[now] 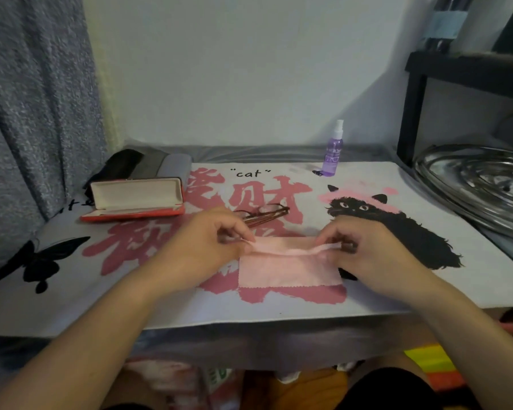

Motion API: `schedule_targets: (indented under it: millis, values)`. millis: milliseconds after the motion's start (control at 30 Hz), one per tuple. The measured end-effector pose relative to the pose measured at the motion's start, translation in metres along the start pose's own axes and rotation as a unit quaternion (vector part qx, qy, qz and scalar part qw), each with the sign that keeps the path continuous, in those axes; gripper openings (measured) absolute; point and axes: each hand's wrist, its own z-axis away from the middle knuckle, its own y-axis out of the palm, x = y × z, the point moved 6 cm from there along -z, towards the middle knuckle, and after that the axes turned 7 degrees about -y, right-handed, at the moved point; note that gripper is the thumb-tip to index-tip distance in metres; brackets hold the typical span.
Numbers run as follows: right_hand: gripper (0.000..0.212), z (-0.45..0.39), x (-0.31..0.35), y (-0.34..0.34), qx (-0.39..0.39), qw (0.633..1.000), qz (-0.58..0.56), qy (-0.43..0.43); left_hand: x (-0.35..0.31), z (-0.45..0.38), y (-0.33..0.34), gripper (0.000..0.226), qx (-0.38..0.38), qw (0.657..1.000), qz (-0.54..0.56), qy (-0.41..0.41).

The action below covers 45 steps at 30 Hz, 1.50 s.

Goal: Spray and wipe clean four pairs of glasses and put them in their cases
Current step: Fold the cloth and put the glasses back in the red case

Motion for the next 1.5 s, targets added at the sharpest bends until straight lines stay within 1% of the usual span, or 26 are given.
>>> schedule_targets:
  millis: [100,167,367,600,733,833,867,900,933,967,1000,1033,1067,1133,1200,1267,1300,1367,1433,1500]
  values:
    - [0.033,0.009,-0.004,0.003,0.003,1.0,-0.005,-0.014,0.002,0.008,0.007,0.022,0.024,0.999,-0.02,0.032]
    - [0.036,0.013,-0.005,0.002,0.002,1.0,-0.018,-0.019,0.003,0.012,0.007,0.022,0.031,0.999,-0.017,0.039]
    - [0.035,0.02,-0.004,0.004,0.016,0.998,-0.047,-0.039,0.01,0.015,0.011,0.025,0.052,0.998,-0.004,0.031]
    - [0.037,0.025,-0.003,0.004,0.035,0.995,-0.08,-0.048,0.012,0.019,0.013,0.016,0.107,0.994,-0.006,0.007]
    - [0.032,0.026,-0.005,0.008,0.062,0.995,-0.026,-0.08,0.01,0.018,0.012,0.014,0.125,0.991,-0.038,0.016]
    - [0.023,0.029,-0.005,0.008,0.082,0.992,0.0,-0.099,0.01,0.022,0.013,0.005,0.154,0.987,-0.044,0.013]
    - [0.019,0.03,-0.004,0.007,0.088,0.991,-0.009,-0.099,0.009,0.022,0.012,0.008,0.151,0.988,-0.03,0.003]
    - [0.017,0.03,-0.003,0.005,0.082,0.992,-0.034,-0.093,0.01,0.02,0.01,0.015,0.129,0.992,-0.018,-0.005]
    - [0.015,0.027,-0.003,0.002,0.058,0.993,-0.071,-0.08,0.011,0.015,0.006,0.019,0.09,0.996,-0.018,-0.005]
    - [0.016,0.023,-0.005,-0.003,0.019,0.993,-0.101,-0.061,0.01,0.01,0.003,0.02,0.049,0.998,-0.038,-0.004]
    - [0.017,0.017,-0.01,-0.008,-0.025,0.994,-0.101,-0.037,0.007,0.005,0.004,0.017,0.018,0.998,-0.066,-0.004]
    - [0.018,0.01,-0.014,-0.011,-0.054,0.996,-0.067,-0.013,0.004,0.0,0.006,0.013,0.003,0.995,-0.097,-0.007]
    - [0.017,0.002,-0.017,-0.01,-0.056,0.998,-0.017,0.01,0.001,-0.006,0.01,0.014,0.007,0.991,-0.13,-0.013]
    - [0.017,-0.014,-0.022,-0.003,-0.004,0.997,0.061,0.042,-0.003,-0.016,0.018,0.025,0.047,0.98,-0.193,-0.025]
    - [0.025,-0.025,-0.023,0.004,0.059,0.992,0.105,0.042,-0.007,-0.023,0.02,0.027,0.099,0.966,-0.235,-0.043]
    - [0.028,-0.033,-0.023,0.009,0.102,0.986,0.129,0.037,-0.01,-0.028,0.017,0.026,0.132,0.956,-0.253,-0.064]
    - [0.027,-0.035,-0.022,0.01,0.117,0.984,0.13,0.038,-0.011,-0.029,0.017,0.024,0.139,0.953,-0.257,-0.076]
    - [0.018,-0.038,-0.02,0.012,0.14,0.982,0.119,0.045,-0.012,-0.028,0.017,0.018,0.145,0.95,-0.262,-0.094]
    - [0.009,-0.038,-0.018,0.011,0.154,0.981,0.104,0.048,-0.013,-0.026,0.02,0.013,0.144,0.948,-0.268,-0.092]
    - [0.006,-0.037,-0.015,0.009,0.169,0.98,0.093,0.045,-0.013,-0.024,0.019,0.007,0.134,0.953,-0.26,-0.083]
